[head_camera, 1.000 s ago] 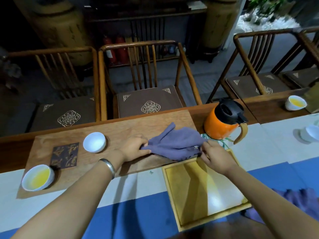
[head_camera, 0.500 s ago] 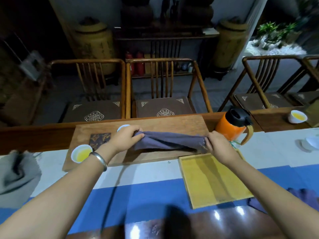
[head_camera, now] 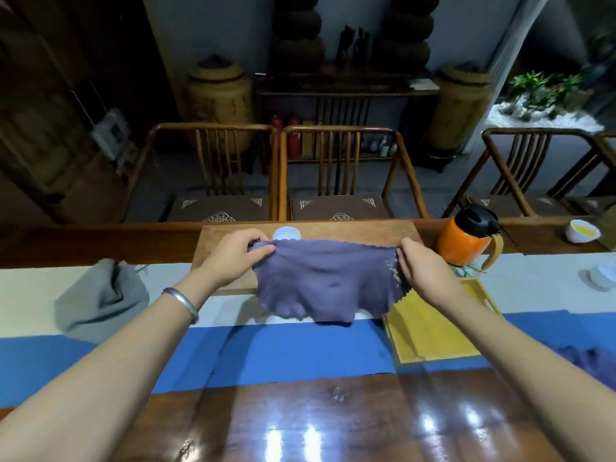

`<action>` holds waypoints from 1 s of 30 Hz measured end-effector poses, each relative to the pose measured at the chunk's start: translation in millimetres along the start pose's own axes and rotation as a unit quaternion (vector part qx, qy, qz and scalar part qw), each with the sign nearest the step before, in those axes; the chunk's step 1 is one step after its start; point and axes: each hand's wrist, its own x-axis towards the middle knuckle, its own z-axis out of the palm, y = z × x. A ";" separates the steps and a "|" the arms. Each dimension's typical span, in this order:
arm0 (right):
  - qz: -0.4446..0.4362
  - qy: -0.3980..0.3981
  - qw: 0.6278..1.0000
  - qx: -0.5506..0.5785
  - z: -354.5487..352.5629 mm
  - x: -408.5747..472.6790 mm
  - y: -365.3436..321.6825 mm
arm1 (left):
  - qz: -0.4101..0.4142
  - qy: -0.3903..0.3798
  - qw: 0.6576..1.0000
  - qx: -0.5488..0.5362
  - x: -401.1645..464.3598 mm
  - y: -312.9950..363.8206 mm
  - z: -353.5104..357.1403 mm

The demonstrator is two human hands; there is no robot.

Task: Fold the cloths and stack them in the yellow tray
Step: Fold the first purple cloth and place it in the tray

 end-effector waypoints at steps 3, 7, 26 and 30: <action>-0.014 0.000 1.000 0.004 -11.8 1.7 -10.2 | -0.003 0.025 1.000 -0.001 -8.1 0.1 -17.6; -0.058 0.023 0.998 -0.012 -28.7 2.0 -19.8 | -0.017 0.046 0.999 0.017 -15.1 5.0 -37.9; -0.194 -0.214 0.957 -0.019 83.4 -147.4 -13.0 | -0.078 -0.191 0.973 -0.100 -178.7 -87.7 48.8; -0.157 -0.227 0.961 0.001 121.2 -163.4 -7.7 | -0.109 -0.205 0.964 -0.129 -189.8 -109.7 81.8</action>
